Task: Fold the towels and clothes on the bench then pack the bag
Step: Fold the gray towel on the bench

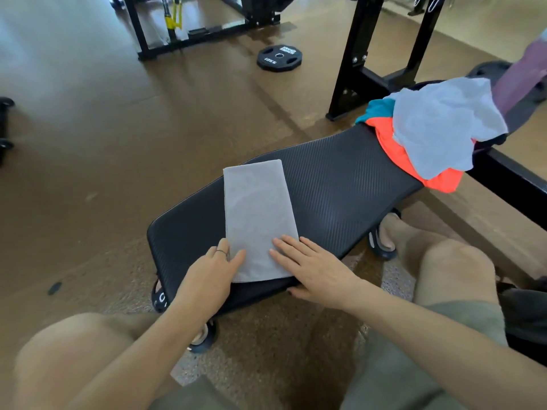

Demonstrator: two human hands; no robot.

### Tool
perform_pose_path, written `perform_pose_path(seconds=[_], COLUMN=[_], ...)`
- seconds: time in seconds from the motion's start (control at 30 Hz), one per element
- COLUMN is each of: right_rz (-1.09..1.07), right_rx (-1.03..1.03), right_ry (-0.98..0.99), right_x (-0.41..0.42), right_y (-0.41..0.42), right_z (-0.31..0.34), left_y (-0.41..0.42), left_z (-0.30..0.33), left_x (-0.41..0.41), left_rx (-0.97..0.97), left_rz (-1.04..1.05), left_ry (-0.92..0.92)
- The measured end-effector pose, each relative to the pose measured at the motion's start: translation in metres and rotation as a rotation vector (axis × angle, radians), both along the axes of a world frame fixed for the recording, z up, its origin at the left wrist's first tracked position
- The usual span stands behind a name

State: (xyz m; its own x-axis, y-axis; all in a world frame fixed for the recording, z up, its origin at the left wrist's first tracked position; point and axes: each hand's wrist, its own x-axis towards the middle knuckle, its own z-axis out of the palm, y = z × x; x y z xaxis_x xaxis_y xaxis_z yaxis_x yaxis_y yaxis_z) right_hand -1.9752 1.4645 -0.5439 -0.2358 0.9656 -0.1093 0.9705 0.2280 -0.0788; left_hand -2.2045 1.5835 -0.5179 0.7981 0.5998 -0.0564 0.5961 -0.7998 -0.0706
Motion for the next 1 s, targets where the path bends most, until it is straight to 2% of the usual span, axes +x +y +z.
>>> perform_pose_path(seconds=[0.07,0.13,0.3,0.53,0.63,0.9,1.0], right_rz=[0.009,0.004,-0.029,-0.045,-0.053,-0.025,-0.036], right_rx=[0.010,0.014,0.033,0.069,0.077,0.165,0.187], right_ry=[0.009,0.013,0.049,0.088,0.124,0.180,0.238], right_x=[0.002,0.002,-0.004,-0.005,-0.006,-0.005,0.001], right_y=[-0.001,-0.001,-0.003,-0.004,-0.005,-0.030,-0.034], right_z=[-0.002,-0.003,-0.004,-0.002,-0.001,0.002,0.004], left_y=[-0.002,-0.007,-0.005,-0.001,-0.005,-0.029,-0.031], left_z=[0.004,0.006,-0.003,-0.001,0.004,0.010,0.010], left_x=[-0.003,-0.004,-0.003,0.011,0.014,-0.005,-0.013], left_rx=[0.101,0.118,0.068,0.193,0.182,0.112,0.077], left_rz=[-0.143,-0.241,-0.206,-0.319,-0.331,-0.498,-0.495], left_ry=[-0.003,0.014,0.067,0.174,0.194,0.134,0.085])
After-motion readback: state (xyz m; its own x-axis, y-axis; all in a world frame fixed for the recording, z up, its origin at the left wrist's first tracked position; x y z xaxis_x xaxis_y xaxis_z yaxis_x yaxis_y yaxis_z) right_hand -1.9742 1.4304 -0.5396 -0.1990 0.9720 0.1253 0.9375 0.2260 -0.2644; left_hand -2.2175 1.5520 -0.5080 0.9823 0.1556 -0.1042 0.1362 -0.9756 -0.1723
